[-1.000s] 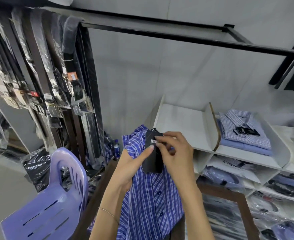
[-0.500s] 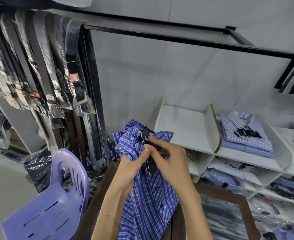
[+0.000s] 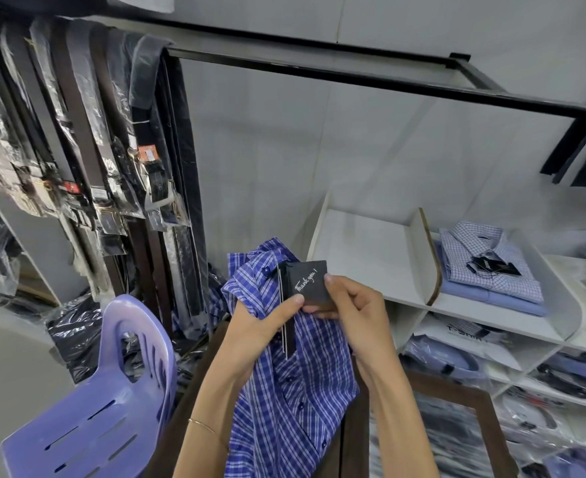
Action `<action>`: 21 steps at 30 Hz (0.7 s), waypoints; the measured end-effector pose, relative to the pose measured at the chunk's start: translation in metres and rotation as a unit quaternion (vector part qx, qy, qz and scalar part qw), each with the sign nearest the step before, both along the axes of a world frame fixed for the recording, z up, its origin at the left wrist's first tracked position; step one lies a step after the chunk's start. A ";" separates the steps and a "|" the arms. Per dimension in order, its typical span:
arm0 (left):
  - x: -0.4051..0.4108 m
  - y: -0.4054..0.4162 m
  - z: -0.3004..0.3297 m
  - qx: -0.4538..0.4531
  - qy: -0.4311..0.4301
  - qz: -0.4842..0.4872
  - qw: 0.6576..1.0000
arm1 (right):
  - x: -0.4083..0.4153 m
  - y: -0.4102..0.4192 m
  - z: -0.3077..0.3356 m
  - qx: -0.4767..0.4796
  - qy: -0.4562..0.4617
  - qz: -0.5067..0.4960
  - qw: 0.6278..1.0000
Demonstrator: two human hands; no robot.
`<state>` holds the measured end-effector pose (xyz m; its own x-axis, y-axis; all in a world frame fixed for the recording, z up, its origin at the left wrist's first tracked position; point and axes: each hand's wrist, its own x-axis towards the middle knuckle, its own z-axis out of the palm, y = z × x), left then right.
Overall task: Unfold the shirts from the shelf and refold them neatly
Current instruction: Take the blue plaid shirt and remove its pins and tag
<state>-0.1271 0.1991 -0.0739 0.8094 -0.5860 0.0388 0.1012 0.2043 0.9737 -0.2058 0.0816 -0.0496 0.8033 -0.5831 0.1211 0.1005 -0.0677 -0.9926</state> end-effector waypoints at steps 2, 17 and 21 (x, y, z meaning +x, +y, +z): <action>0.000 0.000 0.002 -0.013 0.021 -0.013 1.000 | -0.002 -0.001 0.000 0.028 0.010 0.010 1.000; 0.000 -0.001 0.002 0.022 0.027 0.010 0.999 | -0.004 0.000 0.004 -0.049 -0.037 -0.046 0.997; -0.002 -0.004 0.003 0.045 0.001 0.037 0.998 | -0.008 0.002 0.010 -0.194 0.008 0.004 0.981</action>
<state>-0.1286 0.1949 -0.0704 0.8509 -0.5252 -0.0128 0.0905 0.1226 0.9883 -0.2140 0.0835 -0.0395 0.8113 -0.4898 0.3192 0.0864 -0.4396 -0.8940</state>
